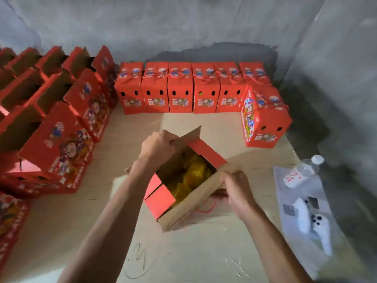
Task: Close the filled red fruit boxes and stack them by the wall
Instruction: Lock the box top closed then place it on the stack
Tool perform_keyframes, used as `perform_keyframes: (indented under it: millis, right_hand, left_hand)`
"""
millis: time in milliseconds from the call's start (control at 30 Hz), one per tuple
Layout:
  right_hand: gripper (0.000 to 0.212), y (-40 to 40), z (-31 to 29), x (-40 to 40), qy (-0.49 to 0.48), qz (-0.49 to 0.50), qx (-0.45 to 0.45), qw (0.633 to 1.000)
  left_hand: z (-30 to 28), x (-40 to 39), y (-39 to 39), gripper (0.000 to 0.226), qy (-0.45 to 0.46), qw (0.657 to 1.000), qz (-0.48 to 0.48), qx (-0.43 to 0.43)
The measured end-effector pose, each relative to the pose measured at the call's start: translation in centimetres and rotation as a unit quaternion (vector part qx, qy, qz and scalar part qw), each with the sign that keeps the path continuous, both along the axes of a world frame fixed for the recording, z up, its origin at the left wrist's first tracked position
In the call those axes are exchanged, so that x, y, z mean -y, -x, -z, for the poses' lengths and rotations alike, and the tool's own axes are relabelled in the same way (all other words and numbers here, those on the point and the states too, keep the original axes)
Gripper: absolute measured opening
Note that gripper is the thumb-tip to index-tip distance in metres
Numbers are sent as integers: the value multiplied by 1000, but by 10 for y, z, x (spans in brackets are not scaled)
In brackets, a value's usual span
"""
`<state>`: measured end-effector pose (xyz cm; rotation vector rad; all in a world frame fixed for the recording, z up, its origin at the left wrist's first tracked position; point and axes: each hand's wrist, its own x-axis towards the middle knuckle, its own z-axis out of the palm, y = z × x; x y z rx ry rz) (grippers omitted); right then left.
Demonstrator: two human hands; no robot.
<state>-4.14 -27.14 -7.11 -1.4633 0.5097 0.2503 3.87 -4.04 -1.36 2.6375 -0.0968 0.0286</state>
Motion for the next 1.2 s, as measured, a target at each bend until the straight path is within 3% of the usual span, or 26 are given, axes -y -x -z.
perform_keyframes:
  millis: [67, 167, 233, 300, 400, 467, 567, 633, 700, 800, 867, 933, 1000, 1100, 1200]
  right_hand:
    - [17, 2, -1, 18, -43, -30, -48, 997]
    - [37, 4, 3, 44, -10, -65, -123, 990]
    - [51, 3, 4, 61, 46, -120, -166, 978]
    - [63, 2, 2, 74, 185, -184, -179, 949]
    - [54, -7, -1, 80, 474, -182, -79, 858]
    - [49, -17, -9, 68, 533, -193, 5, 824]
    - [40, -28, -18, 30, 627, -208, 168, 732]
    - [31, -27, -18, -9, 578, -196, 218, 761]
    - [22, -22, -6, -47, 549, -217, 190, 784]
    - [30, -15, 16, -60, 631, -169, 113, 748]
    - [33, -18, 24, -40, 641, -76, 114, 755]
    - [21, -28, 24, -13, 566, 19, 149, 811]
    - [14, -49, 25, 6, 515, 71, 138, 843]
    - [23, -84, 27, 18, 512, 65, 93, 851]
    - [49, -108, 31, 15, 508, -28, 138, 850]
  left_hand:
    - [-4, 26, -26, 23, -23, 997, 76, 0]
    - [-5, 55, -50, 36, -94, 984, 154, -8]
    - [-2, 64, -59, 40, -96, 980, 173, 0]
    - [6, 67, -58, 40, -84, 982, 168, 15]
    - [33, 71, -31, 57, -86, 984, 150, 38]
    - [50, 70, -5, 68, -76, 982, 164, 52]
    - [76, 59, 29, 60, -21, 975, 211, 71]
    - [90, 55, 49, 41, 0, 976, 213, 34]
    - [100, 49, 59, 32, -23, 985, 171, -19]
    - [108, 30, 60, 43, -104, 987, 124, -21]
    - [106, 13, 57, 47, -43, 995, 83, 21]
    - [103, -2, 56, 42, 38, 994, 15, 102]
    - [103, -11, 53, 39, 92, 983, -70, 145]
    - [102, -13, 29, 64, 154, 981, -110, 33]
    - [102, -9, -2, 69, 162, 982, -94, -15]
